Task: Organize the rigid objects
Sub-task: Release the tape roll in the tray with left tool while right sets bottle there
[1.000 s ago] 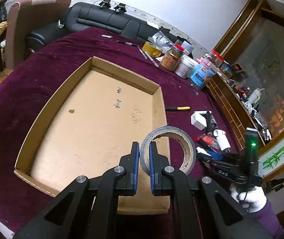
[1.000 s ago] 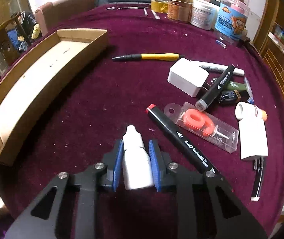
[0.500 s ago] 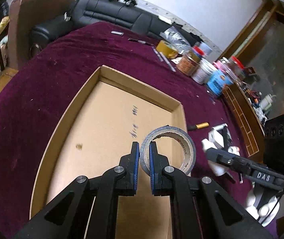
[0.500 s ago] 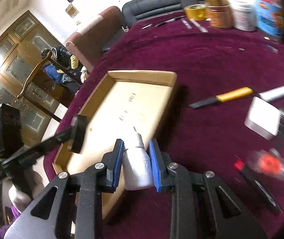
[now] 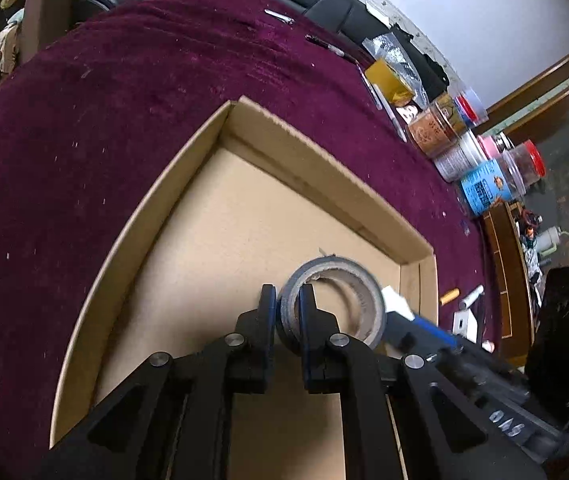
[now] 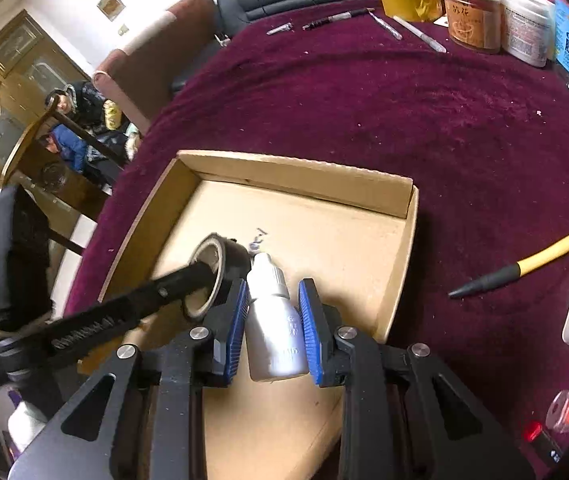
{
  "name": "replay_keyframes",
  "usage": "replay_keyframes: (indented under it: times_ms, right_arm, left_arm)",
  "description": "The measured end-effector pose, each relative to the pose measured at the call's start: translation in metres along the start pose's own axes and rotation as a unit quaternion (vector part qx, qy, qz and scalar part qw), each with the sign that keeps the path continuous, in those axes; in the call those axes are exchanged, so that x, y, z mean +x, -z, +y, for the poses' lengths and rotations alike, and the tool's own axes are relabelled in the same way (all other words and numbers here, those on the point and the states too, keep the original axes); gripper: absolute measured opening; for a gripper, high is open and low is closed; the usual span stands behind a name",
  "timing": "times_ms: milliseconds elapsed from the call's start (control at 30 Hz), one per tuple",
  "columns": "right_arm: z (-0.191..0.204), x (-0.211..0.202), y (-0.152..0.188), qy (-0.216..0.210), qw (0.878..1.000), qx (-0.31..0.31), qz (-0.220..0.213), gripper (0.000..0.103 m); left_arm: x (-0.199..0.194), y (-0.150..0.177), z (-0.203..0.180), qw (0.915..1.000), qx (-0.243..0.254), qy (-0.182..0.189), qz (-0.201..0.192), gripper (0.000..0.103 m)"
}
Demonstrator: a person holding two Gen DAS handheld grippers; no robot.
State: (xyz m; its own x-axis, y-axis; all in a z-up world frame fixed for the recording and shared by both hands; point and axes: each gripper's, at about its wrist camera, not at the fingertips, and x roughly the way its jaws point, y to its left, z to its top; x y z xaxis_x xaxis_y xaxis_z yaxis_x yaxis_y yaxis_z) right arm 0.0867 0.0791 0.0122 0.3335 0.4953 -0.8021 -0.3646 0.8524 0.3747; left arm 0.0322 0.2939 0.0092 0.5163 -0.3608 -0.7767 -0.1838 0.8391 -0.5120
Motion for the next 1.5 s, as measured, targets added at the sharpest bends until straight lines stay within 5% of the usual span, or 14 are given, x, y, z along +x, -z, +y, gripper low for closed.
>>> replay_keyframes:
  times_ms: [133, 300, 433, 633, 767, 867, 933, 1000, 1067, 1200, 1367, 1500]
  right_arm:
    - [-0.004, 0.003, -0.001, 0.019, 1.0, -0.002, -0.003, 0.024]
    - [-0.001, 0.0, -0.003, 0.044, 0.999, -0.009, -0.013, 0.024]
    - [0.0, -0.007, 0.0, 0.035, 0.999, -0.006, -0.029, 0.024]
    - [0.021, -0.054, 0.011, 0.06, 0.992, -0.06, -0.097, 0.024]
    - [0.032, -0.099, 0.03, 0.095, 0.976, -0.106, -0.162, 0.028]
    - [0.033, -0.142, 0.052, 0.148, 0.951, -0.124, -0.241, 0.049]
    - [0.025, -0.169, 0.07, 0.198, 0.925, -0.116, -0.302, 0.095]
    - [0.006, -0.185, 0.089, 0.231, 0.904, -0.097, -0.345, 0.103]
    - [-0.018, -0.19, 0.096, 0.25, 0.908, -0.074, -0.329, 0.103]
    - [-0.097, -0.193, 0.11, 0.209, 0.948, 0.034, -0.239, 0.1]
    - [-0.168, -0.22, 0.14, 0.202, 0.943, 0.123, -0.234, 0.094]
    - [-0.205, -0.222, 0.144, 0.184, 0.948, 0.144, -0.216, 0.06]
  left_arm:
    - [0.001, 0.0, 0.002, 0.9998, 0.001, 0.019, -0.005, 0.012]
    - [-0.004, -0.002, 0.002, 0.9987, -0.016, 0.046, -0.015, 0.041]
    - [-0.023, 0.0, 0.002, 0.997, -0.024, 0.066, -0.032, 0.044]
    - [-0.06, 0.015, -0.001, 0.9952, -0.025, 0.066, -0.069, 0.055]
    - [-0.085, 0.037, -0.018, 0.994, -0.003, 0.063, -0.089, 0.058]
    - [-0.101, 0.06, -0.044, 0.9917, 0.031, 0.065, -0.106, 0.066]
    - [-0.107, 0.076, -0.062, 0.9902, 0.05, 0.068, -0.111, 0.066]
    - [-0.107, 0.094, -0.081, 0.9892, 0.065, 0.076, -0.107, 0.066]
    - [-0.101, 0.116, -0.098, 0.989, 0.071, 0.086, -0.097, 0.067]
    - [-0.083, 0.164, -0.128, 0.9894, 0.086, 0.104, -0.054, 0.067]
    - [-0.049, 0.21, -0.156, 0.9878, 0.129, 0.085, 0.022, 0.067]
    - [-0.041, 0.219, -0.165, 0.9872, 0.134, 0.077, 0.039, 0.067]
